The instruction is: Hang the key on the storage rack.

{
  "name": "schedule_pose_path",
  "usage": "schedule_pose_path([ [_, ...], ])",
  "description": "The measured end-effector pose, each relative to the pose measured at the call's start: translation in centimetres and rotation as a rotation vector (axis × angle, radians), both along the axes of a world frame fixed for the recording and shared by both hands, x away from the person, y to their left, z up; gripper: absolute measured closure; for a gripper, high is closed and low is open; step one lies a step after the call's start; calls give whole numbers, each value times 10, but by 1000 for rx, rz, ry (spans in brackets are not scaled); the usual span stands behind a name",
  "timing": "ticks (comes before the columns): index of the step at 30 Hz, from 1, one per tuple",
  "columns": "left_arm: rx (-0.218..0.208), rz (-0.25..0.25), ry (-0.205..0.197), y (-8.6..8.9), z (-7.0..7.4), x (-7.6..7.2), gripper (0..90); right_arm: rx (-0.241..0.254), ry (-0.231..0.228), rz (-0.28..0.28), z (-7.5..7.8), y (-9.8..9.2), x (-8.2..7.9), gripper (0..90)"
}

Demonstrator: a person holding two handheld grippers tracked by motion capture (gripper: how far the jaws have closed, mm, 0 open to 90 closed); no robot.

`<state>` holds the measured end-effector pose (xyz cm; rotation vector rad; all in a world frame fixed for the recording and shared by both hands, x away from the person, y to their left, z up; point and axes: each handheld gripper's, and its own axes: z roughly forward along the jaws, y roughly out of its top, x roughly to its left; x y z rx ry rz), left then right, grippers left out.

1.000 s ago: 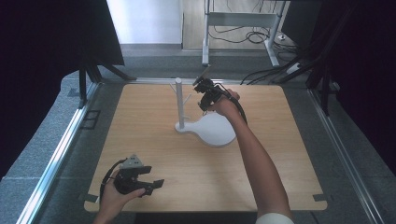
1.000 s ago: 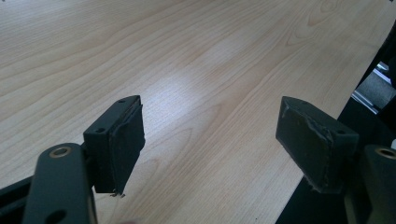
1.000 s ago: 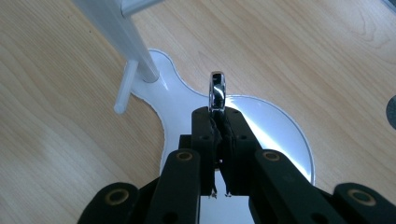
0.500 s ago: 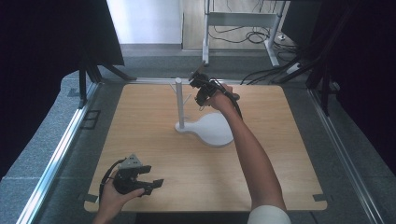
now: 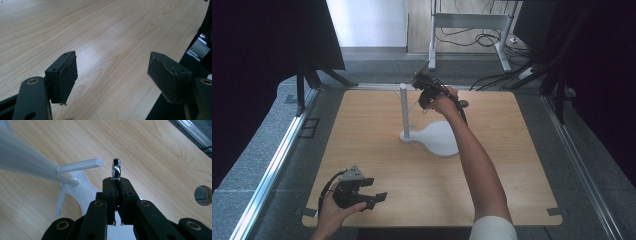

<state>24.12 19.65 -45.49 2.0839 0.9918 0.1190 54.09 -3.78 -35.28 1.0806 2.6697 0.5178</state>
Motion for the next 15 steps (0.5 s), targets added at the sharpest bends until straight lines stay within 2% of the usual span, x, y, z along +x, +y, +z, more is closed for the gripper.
schedule_pose_path([
  [15,-3,3,3,-2,0,0,243,1,-19,2,8,6,-6,847],
])
